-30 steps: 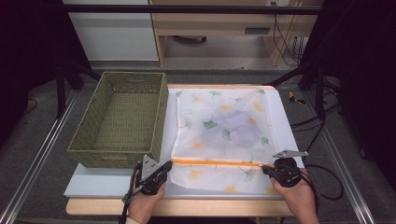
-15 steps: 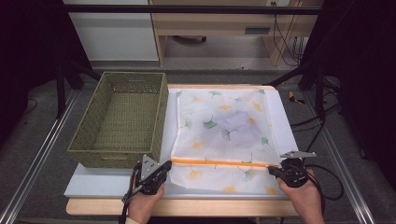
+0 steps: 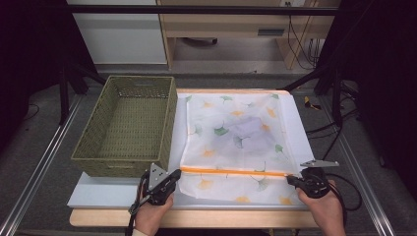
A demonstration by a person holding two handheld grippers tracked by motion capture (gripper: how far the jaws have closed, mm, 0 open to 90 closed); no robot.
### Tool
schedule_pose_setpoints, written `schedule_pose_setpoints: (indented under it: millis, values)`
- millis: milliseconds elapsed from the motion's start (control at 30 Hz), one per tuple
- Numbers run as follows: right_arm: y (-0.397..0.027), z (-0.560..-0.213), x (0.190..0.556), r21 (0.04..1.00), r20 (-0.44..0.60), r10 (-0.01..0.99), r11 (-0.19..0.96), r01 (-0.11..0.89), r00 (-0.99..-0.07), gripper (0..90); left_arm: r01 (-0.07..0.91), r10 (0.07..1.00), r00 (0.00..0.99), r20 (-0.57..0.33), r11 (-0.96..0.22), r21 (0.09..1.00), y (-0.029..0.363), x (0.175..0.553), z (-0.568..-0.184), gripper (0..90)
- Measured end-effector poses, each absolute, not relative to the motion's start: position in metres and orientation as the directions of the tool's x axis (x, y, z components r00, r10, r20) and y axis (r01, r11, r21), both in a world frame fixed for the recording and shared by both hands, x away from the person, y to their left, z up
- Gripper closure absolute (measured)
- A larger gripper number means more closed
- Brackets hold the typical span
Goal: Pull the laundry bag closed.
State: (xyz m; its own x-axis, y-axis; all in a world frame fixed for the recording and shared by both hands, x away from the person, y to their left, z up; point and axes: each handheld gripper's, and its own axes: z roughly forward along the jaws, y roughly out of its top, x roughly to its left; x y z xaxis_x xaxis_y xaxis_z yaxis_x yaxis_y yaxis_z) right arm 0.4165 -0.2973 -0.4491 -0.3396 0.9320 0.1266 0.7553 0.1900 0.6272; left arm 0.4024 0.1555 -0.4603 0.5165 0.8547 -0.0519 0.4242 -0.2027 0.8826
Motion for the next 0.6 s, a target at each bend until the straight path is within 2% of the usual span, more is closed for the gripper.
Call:
schedule_pose_setpoints:
  millis: [600]
  values:
    - [-0.3083,-0.4510,0.4140,0.624,0.137,0.939,0.165,0.764,-0.315,90.0,0.422,0.854,0.518,-0.053,-0.202,0.884,0.1554,0.4021,-0.4598,89.2]
